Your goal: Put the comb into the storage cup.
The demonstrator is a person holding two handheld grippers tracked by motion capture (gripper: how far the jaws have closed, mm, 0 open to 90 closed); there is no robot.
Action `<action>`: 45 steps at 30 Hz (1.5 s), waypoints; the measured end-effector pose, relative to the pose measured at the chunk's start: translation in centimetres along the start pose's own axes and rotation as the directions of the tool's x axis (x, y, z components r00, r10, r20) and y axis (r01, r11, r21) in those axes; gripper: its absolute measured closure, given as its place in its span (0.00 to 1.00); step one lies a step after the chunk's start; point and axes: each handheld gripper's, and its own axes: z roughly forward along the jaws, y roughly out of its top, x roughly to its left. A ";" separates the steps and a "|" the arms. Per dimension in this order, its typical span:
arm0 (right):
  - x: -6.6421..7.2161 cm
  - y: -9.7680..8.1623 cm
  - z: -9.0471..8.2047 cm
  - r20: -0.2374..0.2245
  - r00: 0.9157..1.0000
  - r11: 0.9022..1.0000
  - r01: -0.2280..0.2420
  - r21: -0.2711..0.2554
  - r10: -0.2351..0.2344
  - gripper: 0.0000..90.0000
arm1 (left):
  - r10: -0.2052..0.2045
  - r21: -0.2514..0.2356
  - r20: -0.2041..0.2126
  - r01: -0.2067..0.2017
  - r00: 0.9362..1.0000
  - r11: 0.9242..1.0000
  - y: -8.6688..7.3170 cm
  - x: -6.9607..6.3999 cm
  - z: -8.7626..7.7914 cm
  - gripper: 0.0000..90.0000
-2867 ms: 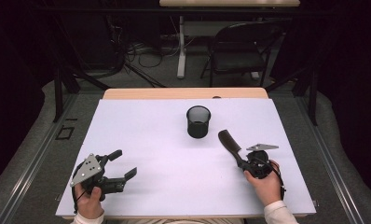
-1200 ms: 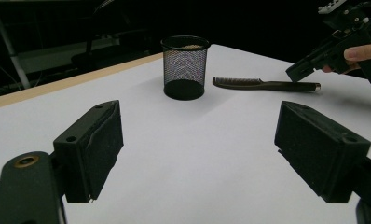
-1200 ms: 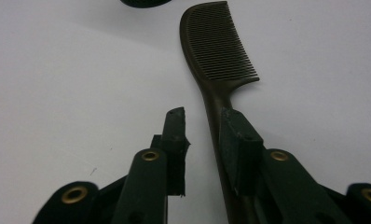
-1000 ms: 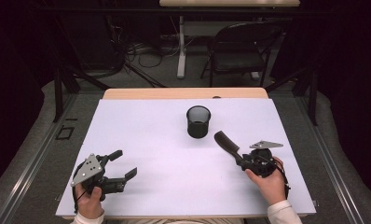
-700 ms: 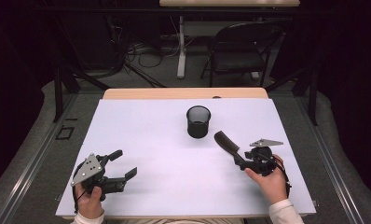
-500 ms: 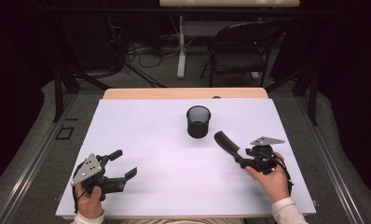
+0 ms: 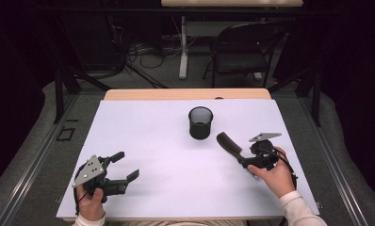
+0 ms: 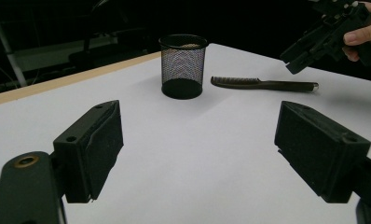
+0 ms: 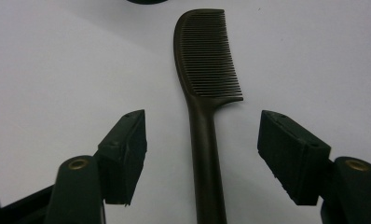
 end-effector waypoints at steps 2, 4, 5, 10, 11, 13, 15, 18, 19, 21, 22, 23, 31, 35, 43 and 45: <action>0.0 0.2 0.1 -0.001 1.000 1.000 -0.002 0.022 0.002 0.29 | -0.002 -0.002 0.002 0.002 1.000 1.000 0.0 0.0 0.0 0.17; 0.0 0.5 0.2 0.000 1.000 0.999 0.001 0.034 -0.001 0.25 | -0.002 -0.002 0.002 0.002 1.000 1.000 0.0 0.0 0.0 0.17; 0.0 0.6 0.3 -0.001 1.000 0.999 0.004 0.038 -0.004 0.22 | -0.002 -0.002 0.003 0.002 1.000 1.000 0.0 0.0 0.1 0.17; -0.1 1.2 0.5 0.006 1.000 0.997 0.016 0.073 -0.017 0.17 | -0.001 0.001 0.000 0.001 1.000 1.000 0.0 0.0 0.1 0.17; -0.1 1.4 0.5 0.007 1.000 0.996 0.022 0.083 -0.023 0.17 | -0.001 0.001 0.000 0.001 1.000 1.000 0.0 0.0 0.1 0.17; -0.1 1.5 0.6 0.006 1.000 0.995 0.025 0.093 -0.025 0.17 | 0.000 0.002 0.001 0.000 1.000 1.000 0.0 0.0 0.1 0.17; -0.2 1.8 0.7 0.001 1.000 0.994 0.031 0.100 -0.031 0.16 | 0.001 0.002 0.002 -0.001 1.000 1.000 0.0 0.0 0.1 0.17; -0.2 2.0 0.8 -0.011 1.000 0.993 0.024 0.111 -0.023 0.16 | 0.000 0.003 0.003 0.000 1.000 1.000 0.0 0.0 0.1 0.17; -0.2 2.1 0.9 -0.015 1.000 0.992 0.018 0.121 -0.016 0.15 | 0.000 0.001 0.002 0.000 1.000 1.000 0.0 -0.1 0.1 0.17; -0.4 2.2 1.1 -0.017 1.000 0.991 0.017 0.136 -0.015 0.14 | 0.000 0.001 0.002 0.000 1.000 1.000 0.0 -0.1 0.1 0.17; -0.4 2.2 1.2 -0.013 1.000 0.991 0.014 0.135 -0.012 0.14 | 0.001 0.002 0.002 -0.001 1.000 1.000 0.0 -0.1 0.1 0.17; -0.5 2.2 1.3 -0.014 1.000 0.989 0.011 0.148 -0.009 0.14 | 0.001 0.001 0.002 -0.001 1.000 1.000 -0.1 -0.1 0.1 0.17; -0.8 2.7 1.6 -0.016 1.000 0.984 0.019 0.178 -0.016 0.15 | -0.001 0.004 0.004 0.001 1.000 1.000 -0.1 -0.1 0.2 0.17; -0.6 2.7 1.9 -0.011 0.998 0.979 0.055 0.195 -0.054 0.17 | 0.000 0.005 0.009 0.000 1.000 1.000 -0.1 -0.1 0.2 0.17; -0.7 2.7 3.0 0.004 0.997 0.965 0.077 0.251 -0.081 0.22 | 0.003 0.009 0.013 -0.003 1.000 1.000 -0.1 -0.1 0.2 0.17; -0.9 2.7 3.2 0.005 0.996 0.965 0.080 0.249 -0.084 0.22 | 0.003 0.010 0.009 -0.003 1.000 1.000 -0.1 -0.1 0.2 0.17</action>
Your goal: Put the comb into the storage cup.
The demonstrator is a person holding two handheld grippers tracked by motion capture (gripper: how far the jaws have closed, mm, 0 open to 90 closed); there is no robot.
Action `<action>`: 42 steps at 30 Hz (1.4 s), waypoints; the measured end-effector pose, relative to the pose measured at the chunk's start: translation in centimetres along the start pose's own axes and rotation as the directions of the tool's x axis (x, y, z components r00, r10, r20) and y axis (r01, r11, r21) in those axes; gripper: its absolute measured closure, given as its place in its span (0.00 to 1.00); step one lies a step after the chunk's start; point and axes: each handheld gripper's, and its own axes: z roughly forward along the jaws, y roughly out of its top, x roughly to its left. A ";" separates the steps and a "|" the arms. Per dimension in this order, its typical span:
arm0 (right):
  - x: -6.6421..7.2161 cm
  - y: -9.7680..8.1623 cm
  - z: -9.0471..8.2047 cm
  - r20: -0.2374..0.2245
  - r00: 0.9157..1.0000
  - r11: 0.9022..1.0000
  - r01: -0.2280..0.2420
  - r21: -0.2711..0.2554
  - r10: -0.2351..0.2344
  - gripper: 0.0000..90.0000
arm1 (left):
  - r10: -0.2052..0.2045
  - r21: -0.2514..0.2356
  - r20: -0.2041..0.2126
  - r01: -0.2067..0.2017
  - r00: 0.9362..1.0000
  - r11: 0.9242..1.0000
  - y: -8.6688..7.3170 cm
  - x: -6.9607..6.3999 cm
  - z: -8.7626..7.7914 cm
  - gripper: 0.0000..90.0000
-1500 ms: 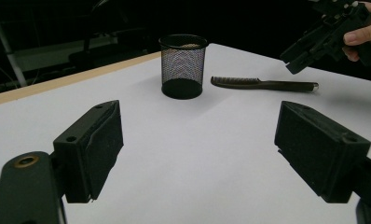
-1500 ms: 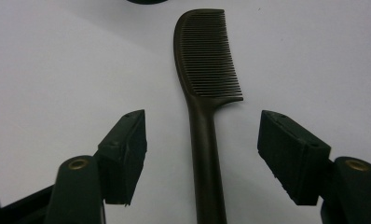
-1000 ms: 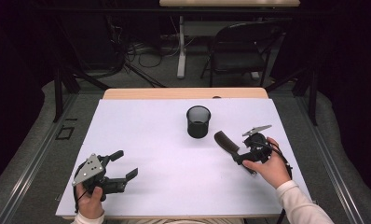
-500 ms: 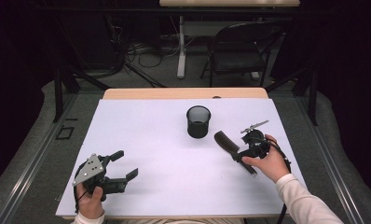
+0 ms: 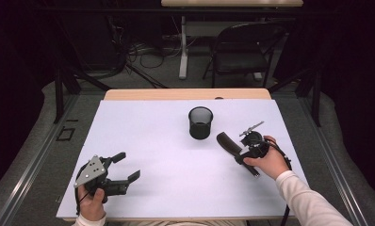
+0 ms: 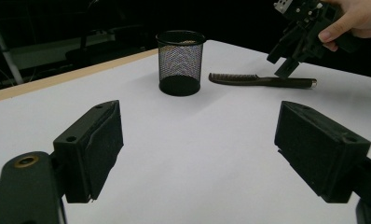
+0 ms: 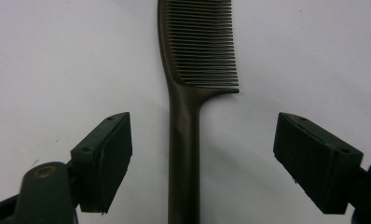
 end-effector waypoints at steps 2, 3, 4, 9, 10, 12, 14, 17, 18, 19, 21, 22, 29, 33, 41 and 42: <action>-0.2 0.1 0.1 0.002 1.000 1.000 0.007 0.014 -0.007 0.24 | -0.001 -0.001 0.000 0.001 1.000 1.000 0.0 0.0 0.0 0.17; -0.2 0.2 0.2 0.002 1.000 1.000 0.009 0.010 -0.009 0.25 | 0.000 0.000 0.000 0.000 1.000 1.000 0.0 0.0 0.0 0.17; -0.3 0.2 0.4 0.004 1.000 1.000 0.017 0.002 -0.017 0.26 | 0.001 0.001 0.001 -0.001 1.000 1.000 0.0 0.0 0.0 0.17; -0.2 0.3 0.6 0.000 0.999 0.998 0.048 0.032 -0.048 0.34 | 0.001 0.002 0.002 -0.001 1.000 1.000 0.0 0.0 0.0 0.17; -0.1 0.4 0.6 0.000 0.999 0.998 0.052 0.039 -0.052 0.35 | 0.002 0.002 0.002 -0.002 1.000 1.000 0.0 0.0 0.0 0.17; -0.1 0.4 0.8 -0.009 0.999 0.999 0.040 0.014 -0.040 0.37 | 0.002 0.001 0.001 -0.002 1.000 1.000 0.0 0.0 0.0 0.17; 0.0 0.5 0.6 -0.010 0.999 0.998 0.036 0.046 -0.035 0.38 | 0.002 0.002 0.002 -0.002 1.000 1.000 0.0 0.0 0.0 0.17; -0.1 0.8 0.3 0.009 0.999 0.993 0.046 0.109 -0.047 0.38 | 0.002 0.003 0.003 -0.002 1.000 1.000 0.0 0.0 0.0 0.17; -0.1 0.6 0.6 0.001 0.999 0.997 0.035 0.062 -0.036 0.39 | 0.000 0.002 0.003 0.000 1.000 1.000 0.0 0.0 0.0 0.17; -0.2 0.7 0.6 0.003 1.000 0.997 0.031 0.073 -0.031 0.40 | 0.000 0.002 0.003 0.000 1.000 1.000 0.0 0.0 0.0 0.17; -0.2 0.7 0.7 -0.013 1.000 0.998 0.023 0.061 -0.022 0.42 | 0.000 0.003 0.004 -0.001 1.000 1.000 0.0 0.0 0.0 0.17; -0.2 0.6 0.8 -0.016 1.000 0.998 0.018 0.062 -0.017 0.42 | 0.000 0.003 0.004 0.000 1.000 1.000 0.0 0.0 0.1 0.17; -0.2 0.6 0.9 -0.018 0.999 0.994 0.028 0.101 -0.026 0.47 | -0.003 0.002 0.005 0.003 1.000 1.000 -0.1 0.0 0.1 0.17; 0.0 0.5 0.9 -0.016 0.999 0.993 0.043 0.114 -0.041 0.48 | -0.003 0.007 0.004 0.003 1.000 1.000 -0.1 0.0 0.1 0.17; -0.1 0.5 1.1 -0.035 0.999 0.993 0.008 0.120 -0.004 0.60 | -0.005 0.005 0.007 0.005 1.000 1.000 -0.1 0.0 0.1 0.17; -0.1 0.4 1.1 -0.033 0.999 0.993 0.009 0.120 -0.005 0.61 | -0.004 0.005 0.007 0.004 1.000 1.000 -0.1 0.0 0.1 0.17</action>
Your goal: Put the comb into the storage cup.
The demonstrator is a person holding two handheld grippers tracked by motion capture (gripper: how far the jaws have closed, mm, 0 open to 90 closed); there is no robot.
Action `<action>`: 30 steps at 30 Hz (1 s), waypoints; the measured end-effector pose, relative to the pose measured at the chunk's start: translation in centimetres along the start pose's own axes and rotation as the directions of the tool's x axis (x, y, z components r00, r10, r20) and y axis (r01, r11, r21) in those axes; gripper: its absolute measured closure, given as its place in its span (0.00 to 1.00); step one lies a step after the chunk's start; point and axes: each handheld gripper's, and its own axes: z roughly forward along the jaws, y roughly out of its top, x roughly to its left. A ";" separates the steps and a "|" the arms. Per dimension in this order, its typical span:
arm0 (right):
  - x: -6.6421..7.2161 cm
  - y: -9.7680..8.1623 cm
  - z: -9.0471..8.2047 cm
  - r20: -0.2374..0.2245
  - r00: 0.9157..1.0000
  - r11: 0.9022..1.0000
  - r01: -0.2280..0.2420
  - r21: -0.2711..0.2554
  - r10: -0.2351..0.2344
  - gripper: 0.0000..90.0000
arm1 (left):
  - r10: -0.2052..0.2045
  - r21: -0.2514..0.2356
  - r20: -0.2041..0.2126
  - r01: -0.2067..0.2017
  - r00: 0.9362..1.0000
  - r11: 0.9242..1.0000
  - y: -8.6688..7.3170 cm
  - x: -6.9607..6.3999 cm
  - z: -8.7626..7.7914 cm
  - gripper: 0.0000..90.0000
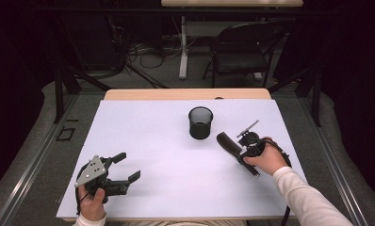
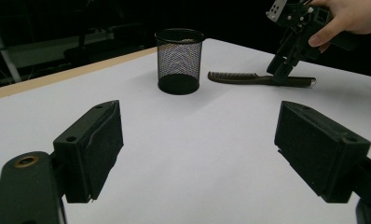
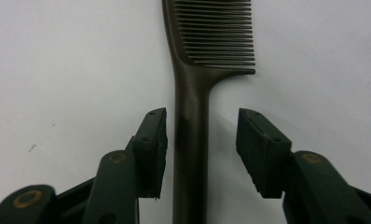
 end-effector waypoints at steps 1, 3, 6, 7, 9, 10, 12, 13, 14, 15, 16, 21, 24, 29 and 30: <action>0.0 0.1 -0.1 -0.002 1.000 1.000 -0.006 0.027 0.006 0.61 | 0.000 0.001 0.000 0.000 1.000 1.000 0.0 0.0 0.0 0.17; 0.1 0.1 -0.1 -0.005 1.000 0.999 -0.013 0.041 0.013 0.63 | -0.001 0.000 0.002 0.001 1.000 1.000 0.0 0.0 0.0 0.17; 0.2 0.1 0.0 -0.008 1.000 0.999 -0.016 0.051 0.016 0.65 | 0.000 0.001 0.003 0.000 1.000 1.000 0.0 0.0 0.0 0.17; 0.2 0.1 0.2 -0.013 1.000 0.999 -0.019 0.030 0.020 0.66 | -0.001 0.000 0.002 0.001 1.000 1.000 0.0 0.0 0.0 0.17; 0.3 0.1 0.2 -0.010 1.000 0.999 -0.011 0.042 0.012 0.68 | -0.001 0.001 0.002 0.001 1.000 1.000 0.0 0.0 0.0 0.17; 0.2 0.1 0.2 -0.008 1.000 0.999 -0.007 0.049 0.007 0.68 | 0.000 0.001 0.003 0.000 1.000 1.000 0.0 0.0 0.0 0.17; 0.2 0.2 0.2 -0.004 1.000 0.998 -0.001 0.063 0.001 0.69 | -0.001 0.001 0.003 0.001 1.000 1.000 0.0 0.0 0.0 0.17; 0.2 0.2 0.2 -0.004 1.000 0.998 0.000 0.069 0.000 0.70 | -0.001 0.001 0.003 0.001 1.000 1.000 0.0 0.0 0.0 0.17; 0.2 0.2 0.2 -0.003 1.000 0.997 0.000 0.072 0.000 0.70 | -0.001 0.000 0.003 0.001 1.000 1.000 0.0 0.0 0.0 0.17; 0.2 0.2 0.3 -0.008 1.000 0.998 -0.002 0.058 0.002 0.71 | -0.002 0.000 0.003 0.002 1.000 1.000 0.0 0.0 0.0 0.17; 0.3 0.1 0.5 -0.015 1.000 1.000 -0.014 0.025 0.015 0.71 | -0.002 0.001 0.003 0.002 1.000 1.000 0.0 0.0 0.0 0.17; 0.3 0.2 0.3 -0.006 1.000 0.997 -0.002 0.079 0.003 0.74 | -0.002 0.002 0.000 0.002 1.000 1.000 -0.1 0.0 0.1 0.17; 0.4 0.2 0.6 -0.014 1.000 0.999 -0.002 0.053 0.003 0.75 | -0.002 0.002 0.000 0.002 1.000 1.000 -0.1 0.0 0.1 0.17; 0.4 0.3 0.5 -0.006 1.000 0.996 0.008 0.086 -0.008 0.78 | -0.002 0.003 0.000 0.002 1.000 1.000 -0.1 0.0 0.1 0.17; 0.4 0.3 0.4 -0.006 1.000 0.996 0.010 0.091 -0.009 0.78 | -0.001 0.003 -0.001 0.001 1.000 1.000 -0.1 0.0 0.1 0.17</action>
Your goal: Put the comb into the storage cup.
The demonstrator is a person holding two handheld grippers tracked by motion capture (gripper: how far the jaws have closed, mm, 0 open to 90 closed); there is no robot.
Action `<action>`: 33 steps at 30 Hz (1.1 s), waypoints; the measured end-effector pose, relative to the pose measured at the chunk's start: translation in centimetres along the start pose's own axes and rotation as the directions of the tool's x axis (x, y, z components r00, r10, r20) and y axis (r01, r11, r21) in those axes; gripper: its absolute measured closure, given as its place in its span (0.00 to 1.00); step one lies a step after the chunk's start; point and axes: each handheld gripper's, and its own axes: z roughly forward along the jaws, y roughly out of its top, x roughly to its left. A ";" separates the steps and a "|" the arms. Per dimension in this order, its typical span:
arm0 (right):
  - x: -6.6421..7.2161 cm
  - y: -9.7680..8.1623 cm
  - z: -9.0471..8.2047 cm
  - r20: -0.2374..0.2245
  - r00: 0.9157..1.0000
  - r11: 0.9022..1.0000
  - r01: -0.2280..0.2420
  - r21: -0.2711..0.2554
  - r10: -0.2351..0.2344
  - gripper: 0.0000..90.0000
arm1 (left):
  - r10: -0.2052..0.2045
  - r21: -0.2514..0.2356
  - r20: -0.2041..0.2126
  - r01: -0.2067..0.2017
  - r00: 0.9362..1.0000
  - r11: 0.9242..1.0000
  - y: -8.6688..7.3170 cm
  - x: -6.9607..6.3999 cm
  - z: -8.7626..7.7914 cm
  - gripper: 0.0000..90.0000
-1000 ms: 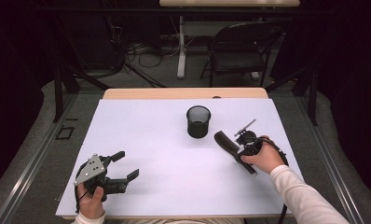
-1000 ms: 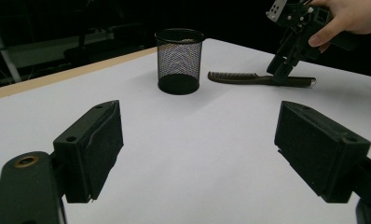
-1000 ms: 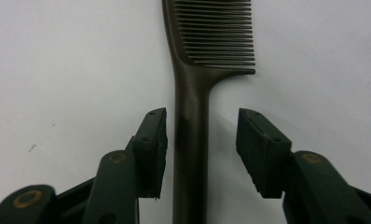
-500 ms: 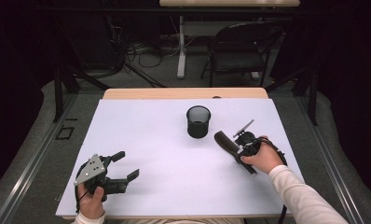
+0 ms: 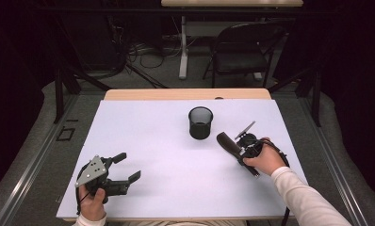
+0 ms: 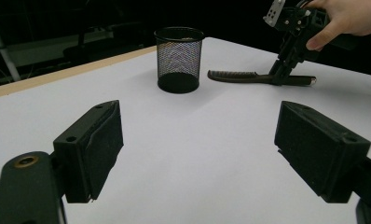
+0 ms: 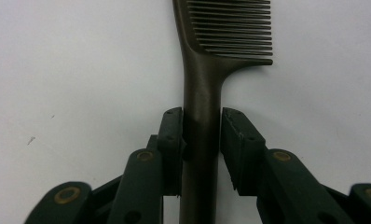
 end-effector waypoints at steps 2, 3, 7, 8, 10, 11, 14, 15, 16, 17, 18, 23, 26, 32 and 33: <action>0.0 0.0 0.0 -0.001 1.000 1.000 0.003 0.006 -0.003 0.79 | 0.000 0.000 0.000 0.000 1.000 1.000 0.0 0.0 0.0 0.17; 0.0 0.0 0.1 0.000 1.000 1.000 0.009 0.004 -0.009 0.79 | 0.000 0.001 0.000 0.000 1.000 1.000 0.0 0.0 0.0 0.17; 0.1 0.0 0.1 0.006 1.000 1.000 0.011 0.003 -0.011 0.80 | 0.000 0.000 0.000 0.000 1.000 1.000 0.0 0.0 0.0 0.17; 0.1 0.0 0.1 0.007 1.000 1.000 0.012 0.004 -0.012 0.80 | 0.000 0.000 0.000 0.000 1.000 1.000 0.0 0.0 0.0 0.17; 0.1 0.0 0.1 0.008 1.000 1.000 0.016 0.007 -0.016 0.80 | -0.001 0.000 -0.001 0.001 1.000 1.000 0.0 0.0 0.0 0.17; 0.1 0.0 0.1 0.009 1.000 1.000 0.016 0.007 -0.017 0.80 | 0.000 0.001 0.000 0.000 1.000 1.000 0.0 0.0 0.0 0.17; 0.1 0.0 0.1 0.009 1.000 1.000 0.014 0.007 -0.015 0.80 | 0.001 0.001 0.000 -0.001 1.000 1.000 0.0 0.0 0.0 0.17; 0.1 0.0 0.1 0.009 1.000 1.000 0.014 0.006 -0.014 0.81 | 0.000 0.001 0.000 0.000 1.000 1.000 0.0 0.0 0.0 0.17; 0.2 0.0 0.1 0.009 1.000 1.000 0.009 0.008 -0.009 0.81 | 0.001 0.001 0.000 -0.001 1.000 1.000 0.0 0.0 0.0 0.17; 0.2 0.0 0.1 0.010 1.000 1.000 0.009 0.009 -0.009 0.81 | 0.000 0.001 0.000 0.000 1.000 1.000 0.0 0.0 0.0 0.17; 0.2 0.0 0.1 0.010 1.000 1.000 0.012 0.010 -0.012 0.81 | 0.000 0.001 0.000 0.000 1.000 1.000 0.0 0.0 0.0 0.17; 0.1 -0.1 0.3 -0.005 1.000 1.000 -0.015 -0.023 0.015 0.81 | 0.001 0.001 0.000 -0.001 1.000 1.000 0.0 0.0 0.0 0.17; 0.2 0.0 0.3 0.004 1.000 1.000 -0.001 -0.015 0.001 0.81 | 0.001 0.002 0.000 -0.001 1.000 1.000 0.0 0.0 0.0 0.17; 0.2 0.1 0.1 0.018 1.000 1.000 0.006 0.016 -0.007 0.81 | 0.003 0.003 0.000 -0.003 1.000 1.000 0.0 0.0 0.0 0.17; 0.2 0.1 0.1 0.018 1.000 1.000 0.006 0.016 -0.007 0.81 | 0.003 0.003 0.000 -0.003 1.000 1.000 0.0 0.0 0.0 0.17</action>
